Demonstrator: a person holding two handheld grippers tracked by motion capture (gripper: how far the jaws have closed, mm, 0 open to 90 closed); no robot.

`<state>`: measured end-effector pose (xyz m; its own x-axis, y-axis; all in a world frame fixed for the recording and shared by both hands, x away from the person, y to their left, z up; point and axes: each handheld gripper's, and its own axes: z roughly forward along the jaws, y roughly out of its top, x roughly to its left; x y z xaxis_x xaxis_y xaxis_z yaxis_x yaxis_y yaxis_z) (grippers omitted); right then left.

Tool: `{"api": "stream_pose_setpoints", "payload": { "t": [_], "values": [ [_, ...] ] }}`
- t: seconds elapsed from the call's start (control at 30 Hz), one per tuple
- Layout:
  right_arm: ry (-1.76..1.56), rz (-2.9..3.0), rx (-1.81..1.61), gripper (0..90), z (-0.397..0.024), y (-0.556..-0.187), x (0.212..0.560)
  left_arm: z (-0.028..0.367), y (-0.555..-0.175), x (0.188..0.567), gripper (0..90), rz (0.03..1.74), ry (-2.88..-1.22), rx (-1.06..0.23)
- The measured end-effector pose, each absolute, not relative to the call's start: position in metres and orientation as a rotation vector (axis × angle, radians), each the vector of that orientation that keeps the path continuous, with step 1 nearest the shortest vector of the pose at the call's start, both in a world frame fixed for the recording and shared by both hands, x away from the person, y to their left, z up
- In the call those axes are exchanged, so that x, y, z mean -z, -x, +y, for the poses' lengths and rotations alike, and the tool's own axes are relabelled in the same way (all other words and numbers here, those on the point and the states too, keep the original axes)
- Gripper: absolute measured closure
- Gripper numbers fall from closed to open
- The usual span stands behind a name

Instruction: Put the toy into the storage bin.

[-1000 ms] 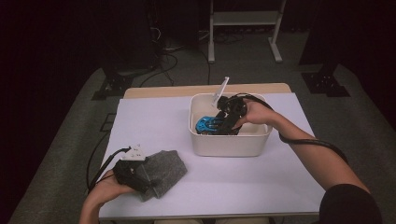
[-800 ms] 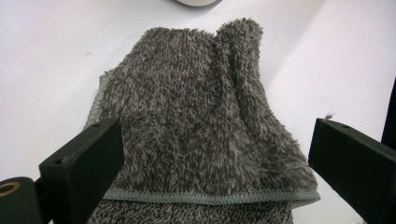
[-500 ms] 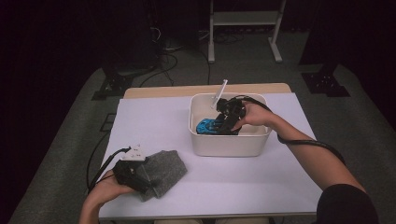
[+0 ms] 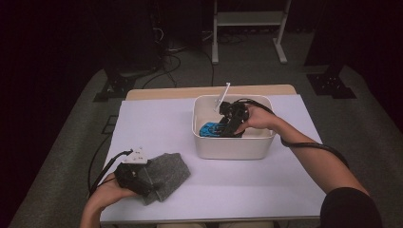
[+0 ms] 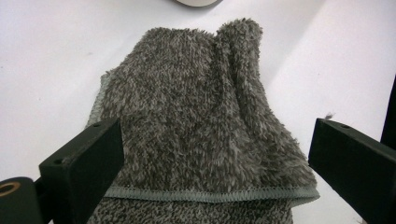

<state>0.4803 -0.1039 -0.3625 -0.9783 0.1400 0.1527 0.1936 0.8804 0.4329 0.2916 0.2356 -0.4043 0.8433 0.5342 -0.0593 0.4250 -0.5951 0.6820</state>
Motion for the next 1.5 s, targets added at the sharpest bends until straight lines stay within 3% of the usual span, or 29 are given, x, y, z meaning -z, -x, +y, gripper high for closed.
{"api": "stream_pose_setpoints", "payload": {
  "t": [1.5],
  "values": [
    [0.284,-2.923,0.622,26.4,-0.1021,-0.4842,0.3718,0.2364,-0.2911,0.4033,2.9,0.689,-2.298,-0.199]
  ]
}}
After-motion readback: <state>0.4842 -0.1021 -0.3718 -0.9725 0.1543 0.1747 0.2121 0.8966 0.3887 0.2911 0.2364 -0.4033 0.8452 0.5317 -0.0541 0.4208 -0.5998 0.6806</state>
